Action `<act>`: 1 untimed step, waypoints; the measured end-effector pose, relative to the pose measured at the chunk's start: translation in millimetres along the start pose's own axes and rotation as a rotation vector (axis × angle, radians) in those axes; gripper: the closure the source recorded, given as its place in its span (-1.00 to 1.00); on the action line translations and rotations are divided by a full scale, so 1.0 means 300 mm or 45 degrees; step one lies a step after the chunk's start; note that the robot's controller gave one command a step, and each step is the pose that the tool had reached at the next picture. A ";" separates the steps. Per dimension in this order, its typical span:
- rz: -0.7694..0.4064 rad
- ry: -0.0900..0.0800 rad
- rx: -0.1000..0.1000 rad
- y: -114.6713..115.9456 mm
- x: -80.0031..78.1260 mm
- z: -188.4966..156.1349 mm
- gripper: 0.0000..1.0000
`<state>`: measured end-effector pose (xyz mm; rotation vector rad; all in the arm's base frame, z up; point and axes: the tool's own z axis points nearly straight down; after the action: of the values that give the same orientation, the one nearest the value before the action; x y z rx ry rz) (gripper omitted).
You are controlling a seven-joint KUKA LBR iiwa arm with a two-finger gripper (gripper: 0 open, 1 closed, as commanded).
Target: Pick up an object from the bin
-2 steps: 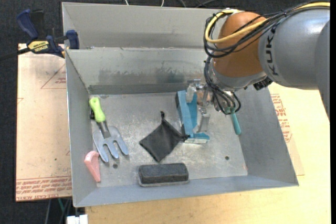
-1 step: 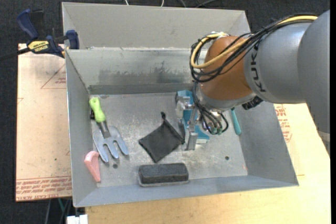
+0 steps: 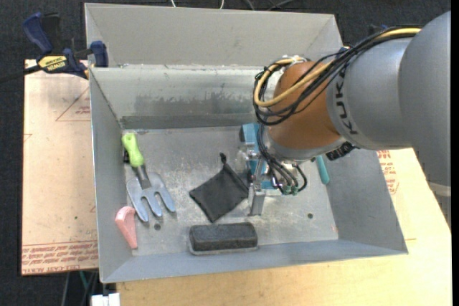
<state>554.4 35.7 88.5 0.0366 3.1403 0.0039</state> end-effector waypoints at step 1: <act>0.019 0.001 -0.004 0.054 0.042 0.058 1.00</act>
Offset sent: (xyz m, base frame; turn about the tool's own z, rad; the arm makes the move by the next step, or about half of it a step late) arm 0.0000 0.0000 0.0000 0.0000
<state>542.1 52.3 71.1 0.0596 3.1411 0.0092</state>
